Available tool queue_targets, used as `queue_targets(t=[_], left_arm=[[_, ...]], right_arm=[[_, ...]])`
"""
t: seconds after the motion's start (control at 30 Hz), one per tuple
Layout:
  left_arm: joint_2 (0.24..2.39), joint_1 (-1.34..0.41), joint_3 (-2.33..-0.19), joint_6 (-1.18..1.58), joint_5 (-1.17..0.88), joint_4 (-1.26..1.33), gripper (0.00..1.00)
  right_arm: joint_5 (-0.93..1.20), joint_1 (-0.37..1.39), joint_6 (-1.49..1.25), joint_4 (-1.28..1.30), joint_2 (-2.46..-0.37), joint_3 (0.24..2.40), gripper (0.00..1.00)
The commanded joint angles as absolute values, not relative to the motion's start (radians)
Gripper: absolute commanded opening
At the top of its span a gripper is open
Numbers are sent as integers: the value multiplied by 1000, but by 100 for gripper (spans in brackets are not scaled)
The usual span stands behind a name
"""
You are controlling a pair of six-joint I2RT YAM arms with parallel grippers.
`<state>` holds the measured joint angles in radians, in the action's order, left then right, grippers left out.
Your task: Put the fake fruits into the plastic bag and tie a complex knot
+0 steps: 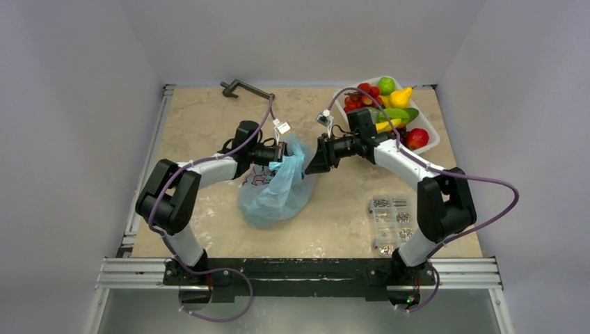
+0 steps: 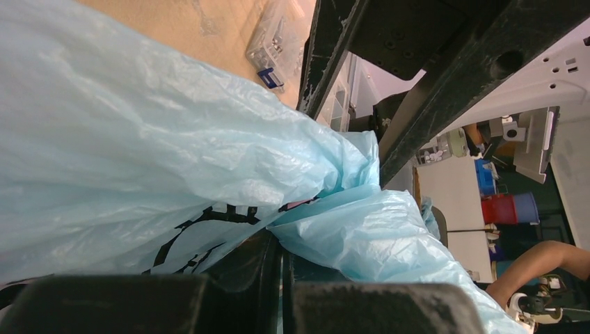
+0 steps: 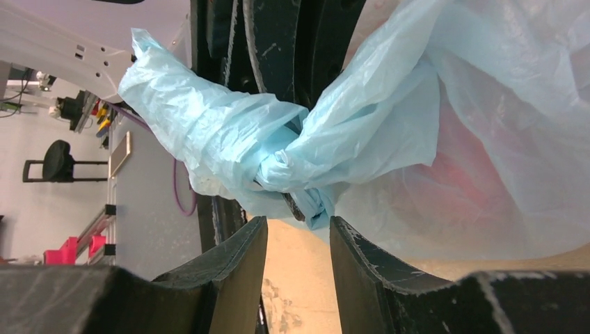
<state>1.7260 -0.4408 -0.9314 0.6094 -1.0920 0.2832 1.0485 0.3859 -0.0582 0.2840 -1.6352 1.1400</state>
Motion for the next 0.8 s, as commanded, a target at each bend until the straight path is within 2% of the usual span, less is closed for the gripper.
queue_targets(t=[0.0,0.4,0.5,0.67,0.7,0.77], left_arm=[[1718,-445,-950,602,-1109,326,0],[1710,-445,-944,592,-1121,327,0],[1709,-445,-943,592,-1126,331,0],[1694,-436,-936,579,-1118,317,0],[1690,-431,-934,571,-1114,307,1],[1679,-422,-929,553,-1111,282,13]], right_arm=[[1069,393,-71,244,-1638,1129,39],[1058,434,-190,90,-1678,1143,38],[1061,438,-206,75,-1686,1150,30],[1079,438,-136,146,-1679,1161,0],[1080,438,-120,159,-1676,1164,0],[1076,436,-97,190,-1671,1168,0]])
